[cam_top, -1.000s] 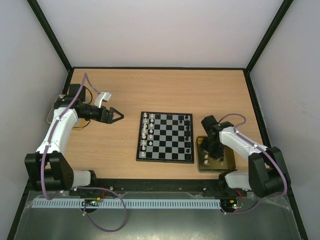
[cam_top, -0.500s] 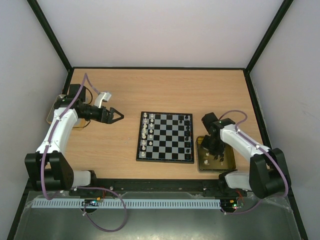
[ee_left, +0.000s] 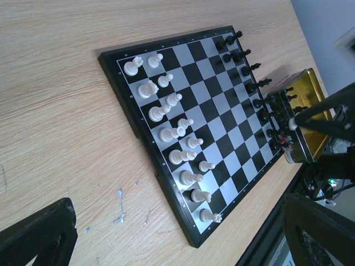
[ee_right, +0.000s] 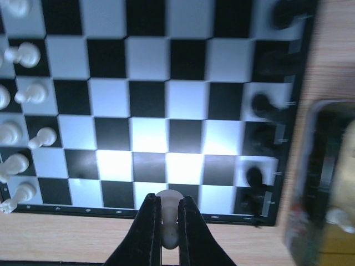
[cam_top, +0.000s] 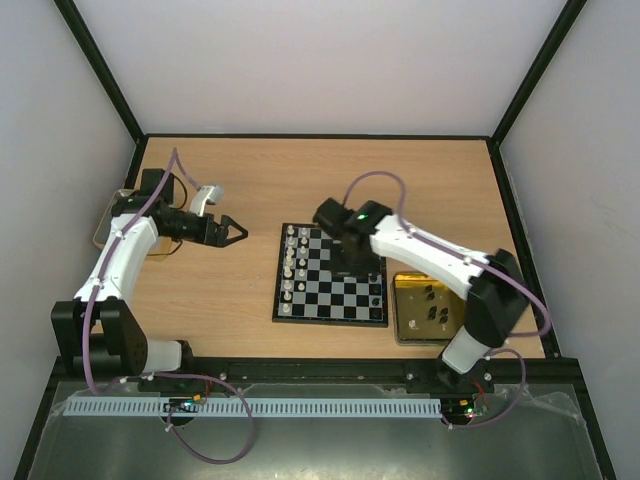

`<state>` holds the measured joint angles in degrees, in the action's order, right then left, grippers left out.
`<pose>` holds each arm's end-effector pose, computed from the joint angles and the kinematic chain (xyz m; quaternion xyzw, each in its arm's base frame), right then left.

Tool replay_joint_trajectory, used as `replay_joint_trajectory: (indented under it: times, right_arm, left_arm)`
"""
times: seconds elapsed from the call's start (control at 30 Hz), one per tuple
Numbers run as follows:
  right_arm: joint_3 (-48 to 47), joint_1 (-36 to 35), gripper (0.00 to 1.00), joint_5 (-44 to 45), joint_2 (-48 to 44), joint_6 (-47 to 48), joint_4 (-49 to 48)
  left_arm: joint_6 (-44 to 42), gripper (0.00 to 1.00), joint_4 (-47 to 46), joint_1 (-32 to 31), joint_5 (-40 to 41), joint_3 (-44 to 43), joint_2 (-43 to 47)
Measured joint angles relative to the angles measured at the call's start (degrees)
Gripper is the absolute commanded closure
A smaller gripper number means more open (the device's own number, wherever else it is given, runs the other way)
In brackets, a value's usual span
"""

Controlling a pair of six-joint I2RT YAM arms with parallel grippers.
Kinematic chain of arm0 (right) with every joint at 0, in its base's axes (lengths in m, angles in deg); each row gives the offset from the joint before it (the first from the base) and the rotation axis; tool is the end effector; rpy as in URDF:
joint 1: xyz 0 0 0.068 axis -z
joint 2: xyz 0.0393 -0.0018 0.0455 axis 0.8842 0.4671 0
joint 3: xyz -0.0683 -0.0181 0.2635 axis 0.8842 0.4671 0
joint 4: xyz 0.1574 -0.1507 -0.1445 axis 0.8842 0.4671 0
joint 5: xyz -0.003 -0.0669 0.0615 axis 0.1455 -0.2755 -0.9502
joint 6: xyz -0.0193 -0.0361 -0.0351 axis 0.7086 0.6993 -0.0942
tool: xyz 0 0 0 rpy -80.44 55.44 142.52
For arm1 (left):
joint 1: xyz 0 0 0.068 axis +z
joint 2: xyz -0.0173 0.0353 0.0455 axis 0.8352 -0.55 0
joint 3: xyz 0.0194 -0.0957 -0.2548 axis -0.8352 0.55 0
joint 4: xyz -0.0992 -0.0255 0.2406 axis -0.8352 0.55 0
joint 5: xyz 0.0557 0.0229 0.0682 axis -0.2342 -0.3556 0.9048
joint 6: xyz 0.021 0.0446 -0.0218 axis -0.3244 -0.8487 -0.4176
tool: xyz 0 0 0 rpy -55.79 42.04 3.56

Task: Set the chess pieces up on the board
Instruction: Place the chess piece on the chessboard.

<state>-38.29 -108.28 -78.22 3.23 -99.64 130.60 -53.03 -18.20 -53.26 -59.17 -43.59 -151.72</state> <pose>0.2019 0.2152 0.2711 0.0115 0.9926 0.1147 0.0377 0.2554 -0.0114 0.2794 0.1845 0.8771 -0.3571 0.2630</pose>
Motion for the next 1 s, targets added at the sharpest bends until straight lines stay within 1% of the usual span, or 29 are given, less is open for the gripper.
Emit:
replay_joint_trajectory:
  times: [0.07,0.2,0.43,0.57,0.7,1.0]
  right_arm:
    - [-1.75,-2.93,0.98,-1.31,5.07,0.57,-1.01]
    - [-6.01,-6.21,0.98,-2.84,13.60,2.60,-1.55]
    - [-13.60,-9.09,0.98,-4.90,21.90,6.05,-2.56]
    - [-17.20,-10.38,0.98,-5.97,25.51,7.96,-2.56]
    - [-18.75,-11.17,0.98,-6.67,27.80,9.20,-2.56]
    - [-19.02,-11.28,0.96,-8.22,28.59,10.60,-2.49]
  left_arm:
    - [0.28,0.00,-0.22,-0.04,0.46,0.00,0.00]
    - [1.07,0.01,-1.18,-0.33,2.16,0.20,0.00]
    - [1.99,0.01,-1.90,-0.90,4.02,0.70,0.00]
    - [2.14,0.00,-2.10,-1.20,4.50,0.70,0.00]
    - [2.14,0.01,-2.25,-1.22,4.72,0.76,0.00]
    - [2.16,0.00,-2.54,-1.42,4.92,0.92,-0.02]
